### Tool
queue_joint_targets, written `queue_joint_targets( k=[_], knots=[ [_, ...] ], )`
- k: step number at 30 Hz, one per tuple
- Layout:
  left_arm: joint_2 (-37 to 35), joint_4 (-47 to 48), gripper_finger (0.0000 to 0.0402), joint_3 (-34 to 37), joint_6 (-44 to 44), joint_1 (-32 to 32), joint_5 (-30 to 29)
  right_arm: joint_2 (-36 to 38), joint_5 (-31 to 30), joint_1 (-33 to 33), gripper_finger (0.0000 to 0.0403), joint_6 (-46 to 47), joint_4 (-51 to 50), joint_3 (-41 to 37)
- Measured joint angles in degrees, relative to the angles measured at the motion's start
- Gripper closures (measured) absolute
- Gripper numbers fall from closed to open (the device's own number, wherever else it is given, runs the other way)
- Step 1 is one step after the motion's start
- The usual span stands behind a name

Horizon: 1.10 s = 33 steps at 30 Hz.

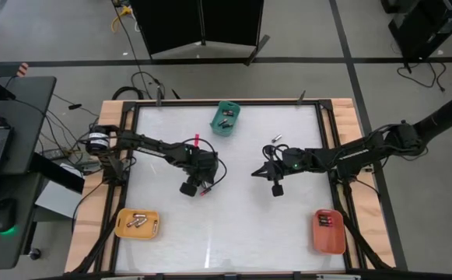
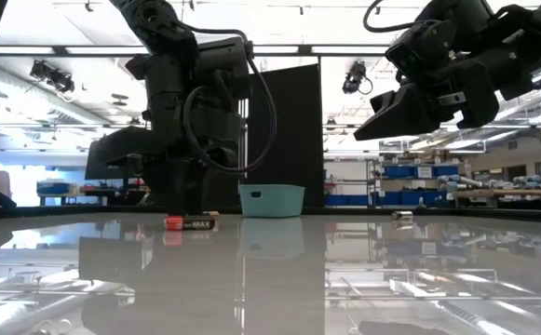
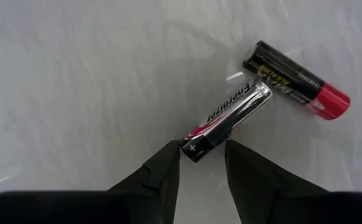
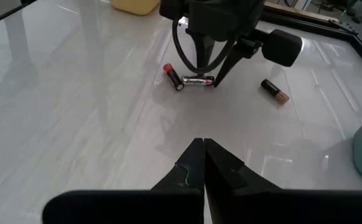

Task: Sort batteries
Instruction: Put the silver battery into the yellow bin

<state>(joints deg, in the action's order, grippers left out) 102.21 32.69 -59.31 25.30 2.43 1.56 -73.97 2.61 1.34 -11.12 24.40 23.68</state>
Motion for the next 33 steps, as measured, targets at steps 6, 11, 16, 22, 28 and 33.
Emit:
queue_joint_targets(
  k=[6,11,16,22,28,33],
  knots=[
    [0.0,0.07,0.027,0.02,0.0,-0.02,-0.35,0.0,0.0,0.0,0.0393,0.01,-0.01,0.0],
    [-0.26,0.54,0.027,0.04,0.0,-0.02,-1.11,0.0,0.0,0.0,0.0393,0.01,-0.02,0.0],
    [-0.61,2.89,0.027,-1.19,0.5,-0.17,-3.0,0.0,-0.01,0.0,0.0393,0.01,-0.04,0.02],
    [-0.6,4.17,0.027,-3.93,6.31,-0.98,-4.15,0.0,0.0,0.0,0.0393,0.03,-0.05,0.04],
    [-0.63,4.29,0.027,-4.33,13.08,-2.69,-3.9,0.0,0.0,0.0,0.0393,0.42,-0.25,0.04],
    [-0.7,2.02,0.027,-4.34,16.34,-4.07,-5.2,0.0,0.0,0.0,0.0393,0.45,-0.17,0.04]
  ],
)
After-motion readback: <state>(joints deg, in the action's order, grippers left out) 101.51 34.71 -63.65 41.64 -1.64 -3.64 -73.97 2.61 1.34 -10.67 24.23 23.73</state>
